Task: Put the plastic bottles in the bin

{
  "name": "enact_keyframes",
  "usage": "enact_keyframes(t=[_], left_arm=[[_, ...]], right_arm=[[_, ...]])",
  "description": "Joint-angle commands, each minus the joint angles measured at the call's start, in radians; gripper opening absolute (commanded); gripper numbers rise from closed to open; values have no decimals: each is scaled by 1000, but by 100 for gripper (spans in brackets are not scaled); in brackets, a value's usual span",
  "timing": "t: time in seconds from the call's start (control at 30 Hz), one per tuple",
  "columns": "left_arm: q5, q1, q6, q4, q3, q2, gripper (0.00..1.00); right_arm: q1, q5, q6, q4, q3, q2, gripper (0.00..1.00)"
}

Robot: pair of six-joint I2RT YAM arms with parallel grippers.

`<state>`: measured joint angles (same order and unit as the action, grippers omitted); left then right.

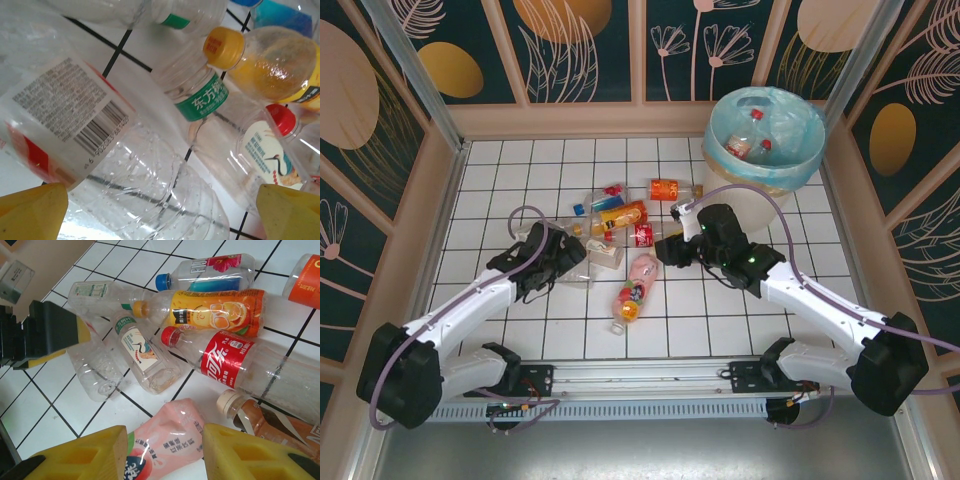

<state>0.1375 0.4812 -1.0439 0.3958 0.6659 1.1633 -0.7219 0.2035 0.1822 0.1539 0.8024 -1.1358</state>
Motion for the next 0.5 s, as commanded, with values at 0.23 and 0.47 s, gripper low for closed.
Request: enact_keyframes(t=[0.23, 0.47], left_arm=[[78, -6, -52, 11, -19, -25, 98], [29, -6, -73, 32, 16, 48, 98]], right_arm=[[-8, -24, -13, -33, -35, 40, 45], [-7, -31, -27, -60, -65, 65, 45]])
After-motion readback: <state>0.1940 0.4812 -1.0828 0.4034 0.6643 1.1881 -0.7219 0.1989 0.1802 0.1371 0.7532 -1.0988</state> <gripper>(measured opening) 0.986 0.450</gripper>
